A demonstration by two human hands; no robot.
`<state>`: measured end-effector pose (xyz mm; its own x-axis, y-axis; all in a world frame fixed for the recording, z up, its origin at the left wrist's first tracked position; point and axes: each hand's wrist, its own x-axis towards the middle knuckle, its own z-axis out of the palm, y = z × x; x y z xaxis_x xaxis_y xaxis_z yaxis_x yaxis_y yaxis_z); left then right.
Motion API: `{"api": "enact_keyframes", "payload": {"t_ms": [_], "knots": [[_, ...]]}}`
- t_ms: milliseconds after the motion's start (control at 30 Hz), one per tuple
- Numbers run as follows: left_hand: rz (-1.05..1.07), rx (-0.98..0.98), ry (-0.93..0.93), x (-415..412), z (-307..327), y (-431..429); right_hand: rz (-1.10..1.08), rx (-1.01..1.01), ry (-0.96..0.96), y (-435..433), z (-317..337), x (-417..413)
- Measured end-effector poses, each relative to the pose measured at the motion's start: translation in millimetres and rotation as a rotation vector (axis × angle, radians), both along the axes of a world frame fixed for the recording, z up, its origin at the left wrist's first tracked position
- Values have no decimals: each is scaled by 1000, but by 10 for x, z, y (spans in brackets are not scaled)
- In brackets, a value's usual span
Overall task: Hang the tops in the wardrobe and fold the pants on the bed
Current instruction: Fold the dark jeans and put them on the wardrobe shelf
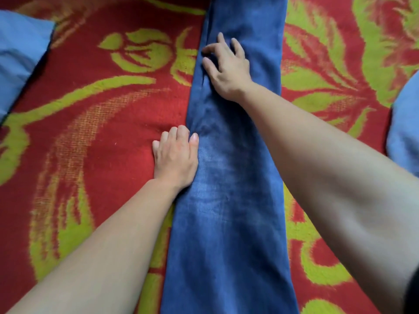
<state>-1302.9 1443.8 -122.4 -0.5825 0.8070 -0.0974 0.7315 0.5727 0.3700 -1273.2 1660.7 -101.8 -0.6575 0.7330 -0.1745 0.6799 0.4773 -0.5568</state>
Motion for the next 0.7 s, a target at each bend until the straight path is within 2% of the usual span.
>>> {"api": "enact_keyframes", "payload": {"t_ms": [167, 233, 400, 567, 700], "knots": [[-26, -21, 8, 9, 4, -15, -4, -69, 138, -67, 60, 132], [-28, -24, 10, 3, 2, -14, -6, -14, 192, -288, 30, 304], [-21, -26, -18, 1, 15, -18, 106, 259, -5, -855, -140, 844], [-7, -67, -61, 33, 120, -182, 114, 249, -97, -1397, -46, 1274], [29, -75, -66, 516, 191, -798, 87, 294, -210, -2278, 29, 1970]]}}
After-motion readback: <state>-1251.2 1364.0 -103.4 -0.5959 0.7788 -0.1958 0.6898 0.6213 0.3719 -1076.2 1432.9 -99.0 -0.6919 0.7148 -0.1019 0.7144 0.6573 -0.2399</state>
